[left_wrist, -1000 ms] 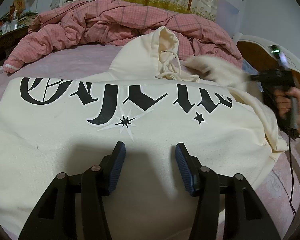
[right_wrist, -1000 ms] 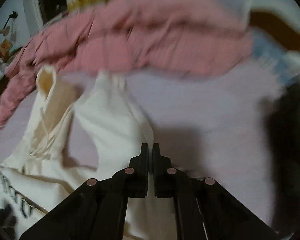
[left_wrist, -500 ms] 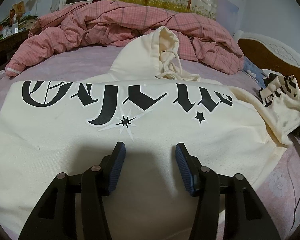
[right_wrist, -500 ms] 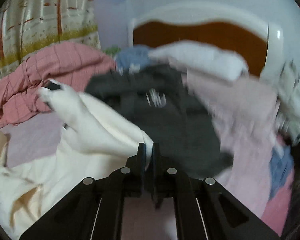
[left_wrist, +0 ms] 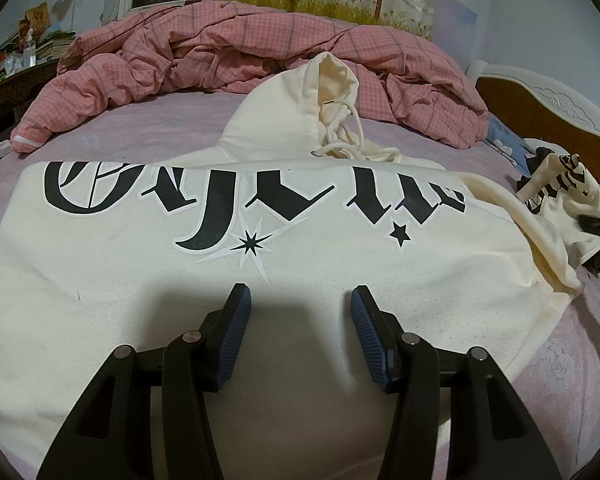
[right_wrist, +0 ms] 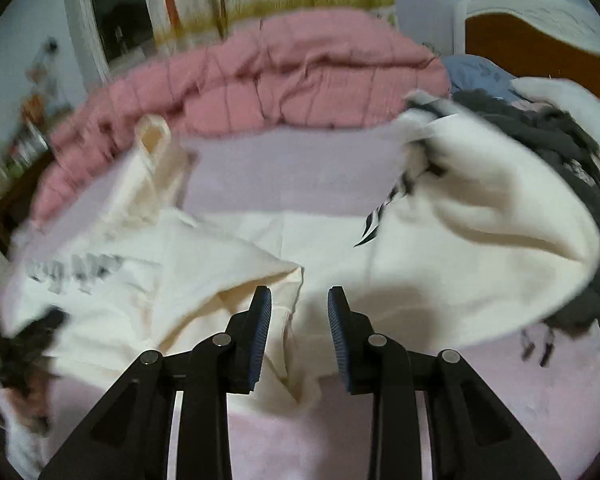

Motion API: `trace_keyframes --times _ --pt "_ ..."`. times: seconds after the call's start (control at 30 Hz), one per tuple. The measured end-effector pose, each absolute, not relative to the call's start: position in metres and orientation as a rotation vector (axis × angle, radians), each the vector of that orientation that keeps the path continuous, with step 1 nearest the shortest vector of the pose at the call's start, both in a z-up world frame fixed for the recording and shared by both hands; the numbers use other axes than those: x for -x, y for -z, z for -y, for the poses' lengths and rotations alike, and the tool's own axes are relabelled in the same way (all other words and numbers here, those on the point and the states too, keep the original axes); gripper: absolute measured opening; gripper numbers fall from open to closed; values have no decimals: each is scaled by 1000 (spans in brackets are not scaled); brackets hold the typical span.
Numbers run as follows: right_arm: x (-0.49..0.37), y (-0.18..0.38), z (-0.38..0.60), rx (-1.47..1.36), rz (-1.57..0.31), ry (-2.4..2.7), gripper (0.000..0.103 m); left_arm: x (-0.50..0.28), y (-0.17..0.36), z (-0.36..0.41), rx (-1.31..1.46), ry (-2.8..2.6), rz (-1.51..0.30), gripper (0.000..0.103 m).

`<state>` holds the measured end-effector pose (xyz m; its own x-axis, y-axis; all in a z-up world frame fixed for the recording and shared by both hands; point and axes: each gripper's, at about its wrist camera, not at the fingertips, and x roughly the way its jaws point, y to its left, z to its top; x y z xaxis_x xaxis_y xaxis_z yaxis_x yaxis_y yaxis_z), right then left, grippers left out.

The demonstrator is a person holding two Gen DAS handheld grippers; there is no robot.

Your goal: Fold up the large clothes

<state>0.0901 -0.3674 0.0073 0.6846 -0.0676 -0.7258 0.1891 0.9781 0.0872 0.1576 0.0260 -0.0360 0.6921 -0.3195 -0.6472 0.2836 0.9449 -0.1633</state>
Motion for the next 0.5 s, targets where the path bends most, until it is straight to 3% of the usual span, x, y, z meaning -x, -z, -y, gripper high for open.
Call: trace_keyframes --times 0.2,0.5 --pt "-147 40 334 -103 -979 -6 30 -158 36 -26 53 339 -735 52" --pt "-193 15 374 -176 -774 252 30 -158 36 -25 53 339 -736 52"
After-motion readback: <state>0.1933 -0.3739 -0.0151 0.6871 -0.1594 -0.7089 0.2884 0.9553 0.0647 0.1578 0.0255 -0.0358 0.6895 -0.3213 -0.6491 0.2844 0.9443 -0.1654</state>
